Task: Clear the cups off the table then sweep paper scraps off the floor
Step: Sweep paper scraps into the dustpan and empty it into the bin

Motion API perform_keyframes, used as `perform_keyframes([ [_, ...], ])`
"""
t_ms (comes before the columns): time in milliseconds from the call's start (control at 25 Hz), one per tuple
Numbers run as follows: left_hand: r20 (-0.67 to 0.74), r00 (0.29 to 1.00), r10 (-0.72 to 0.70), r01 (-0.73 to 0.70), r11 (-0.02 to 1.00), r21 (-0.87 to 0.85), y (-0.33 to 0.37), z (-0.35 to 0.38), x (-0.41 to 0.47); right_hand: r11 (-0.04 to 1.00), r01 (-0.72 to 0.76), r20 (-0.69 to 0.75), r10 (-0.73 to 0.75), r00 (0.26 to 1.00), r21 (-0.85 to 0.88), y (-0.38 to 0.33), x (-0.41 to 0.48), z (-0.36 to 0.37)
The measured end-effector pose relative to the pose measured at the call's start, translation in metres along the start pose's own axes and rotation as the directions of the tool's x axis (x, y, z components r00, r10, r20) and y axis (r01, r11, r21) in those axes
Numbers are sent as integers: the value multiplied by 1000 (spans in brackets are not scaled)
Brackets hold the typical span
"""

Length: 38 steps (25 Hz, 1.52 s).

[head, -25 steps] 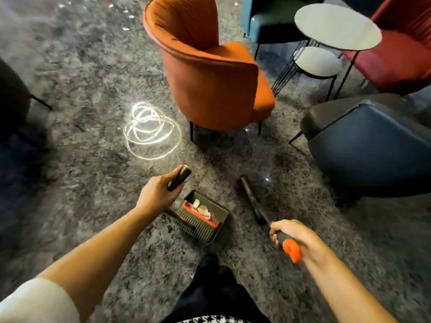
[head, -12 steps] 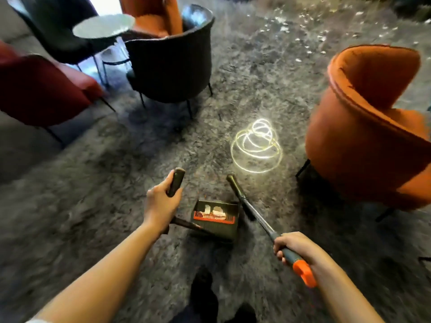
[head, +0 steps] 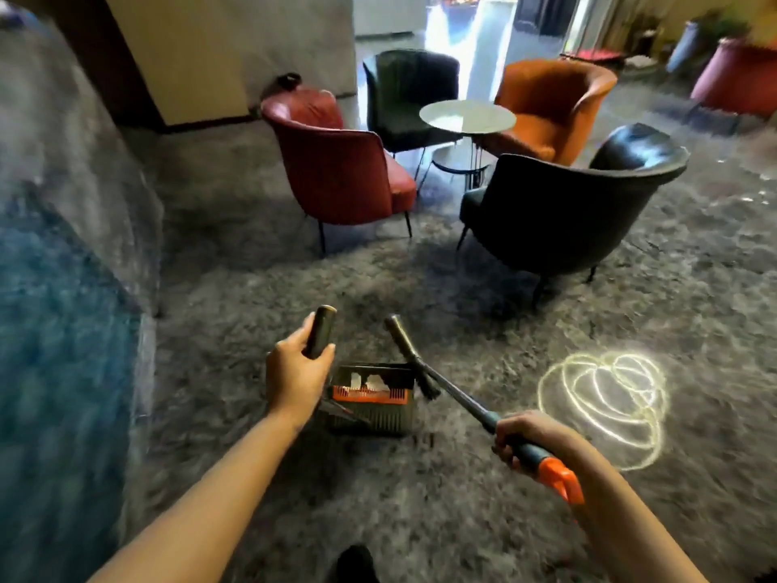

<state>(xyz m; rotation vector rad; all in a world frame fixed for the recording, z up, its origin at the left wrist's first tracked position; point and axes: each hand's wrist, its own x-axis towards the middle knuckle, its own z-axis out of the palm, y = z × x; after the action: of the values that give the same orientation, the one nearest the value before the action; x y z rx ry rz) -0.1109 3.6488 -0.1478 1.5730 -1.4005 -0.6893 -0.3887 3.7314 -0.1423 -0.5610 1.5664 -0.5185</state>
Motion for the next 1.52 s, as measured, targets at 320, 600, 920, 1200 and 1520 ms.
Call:
perform_keyframes([
  [320,-249,966,-69,71,997,-3,-55,-106,198,1000,22,240,-21,971,1,-218,118,168],
  [600,-439,897,-57,73,997,19,-130,-155,399,989,97,334,-55,941,-112,-390,261,286],
  [920,-488,870,-69,105,993,47,-175,-210,708,1000,-14,454,10,891,7,-652,428,413],
  [1200,-537,842,-45,81,996,43,-234,-237,975,996,81,425,-63,903,-23,-849,584,523],
  [1520,-480,877,-8,-2,1000,-21,-278,-258,1325,997,77,380,-68,922,-8,-1115,766,623],
])
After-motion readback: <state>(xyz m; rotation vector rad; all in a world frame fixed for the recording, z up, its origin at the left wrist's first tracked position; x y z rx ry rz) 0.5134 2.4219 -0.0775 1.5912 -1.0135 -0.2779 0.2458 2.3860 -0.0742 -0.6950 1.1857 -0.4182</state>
